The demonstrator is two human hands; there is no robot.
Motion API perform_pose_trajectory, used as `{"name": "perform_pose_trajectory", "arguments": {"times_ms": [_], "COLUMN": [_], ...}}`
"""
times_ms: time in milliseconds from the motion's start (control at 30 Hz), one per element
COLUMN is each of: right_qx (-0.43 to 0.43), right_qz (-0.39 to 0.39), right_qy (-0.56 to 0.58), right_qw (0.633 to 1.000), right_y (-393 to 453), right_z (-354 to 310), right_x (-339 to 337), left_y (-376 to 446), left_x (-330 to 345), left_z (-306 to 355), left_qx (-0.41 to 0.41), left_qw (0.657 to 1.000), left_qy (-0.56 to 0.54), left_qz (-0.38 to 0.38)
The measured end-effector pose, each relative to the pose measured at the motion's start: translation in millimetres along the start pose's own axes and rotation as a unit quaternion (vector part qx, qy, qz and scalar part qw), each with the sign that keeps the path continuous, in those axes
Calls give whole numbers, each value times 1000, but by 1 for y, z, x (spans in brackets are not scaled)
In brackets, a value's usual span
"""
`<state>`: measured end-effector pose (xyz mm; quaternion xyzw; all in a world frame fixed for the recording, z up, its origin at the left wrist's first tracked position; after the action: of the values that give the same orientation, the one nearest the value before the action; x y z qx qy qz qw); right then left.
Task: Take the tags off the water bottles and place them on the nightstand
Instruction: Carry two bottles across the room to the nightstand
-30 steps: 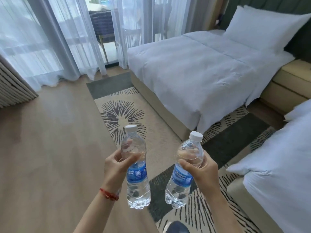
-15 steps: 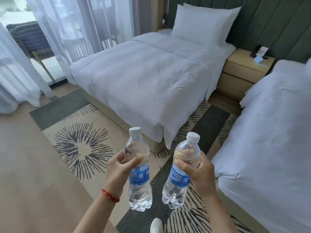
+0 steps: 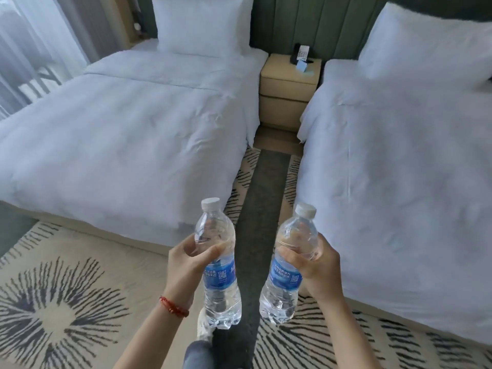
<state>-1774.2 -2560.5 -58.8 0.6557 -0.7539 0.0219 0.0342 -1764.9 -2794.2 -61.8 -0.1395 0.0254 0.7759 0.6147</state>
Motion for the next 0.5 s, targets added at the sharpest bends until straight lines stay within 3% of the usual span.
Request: {"name": "perform_pose_trajectory", "arguments": {"times_ms": [300,500], "right_qx": [13,10], "right_qz": [143,145], "right_qy": [-35,-48], "right_qw": [989,988], "right_y": [106,190], "right_z": [9,2], "right_x": [18,56], "left_y": [150,250], "left_x": [30,31], "left_z": [31,50], "left_qx": [48,63], "left_qw": [995,991], "left_qy": [-1,-6], "left_qz": [-92,-117]}}
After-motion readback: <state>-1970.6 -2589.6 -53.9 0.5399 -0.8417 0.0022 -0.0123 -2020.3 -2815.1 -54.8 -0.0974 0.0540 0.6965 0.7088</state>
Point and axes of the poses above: each hand's wrist, its own y-axis towards the middle knuckle, its own x-axis out of the palm, z = x × y, the point moved 3 cm from there along y, towards the middle knuckle, and after that the axes turned 12 degrees about y, right-handed, at the moved point
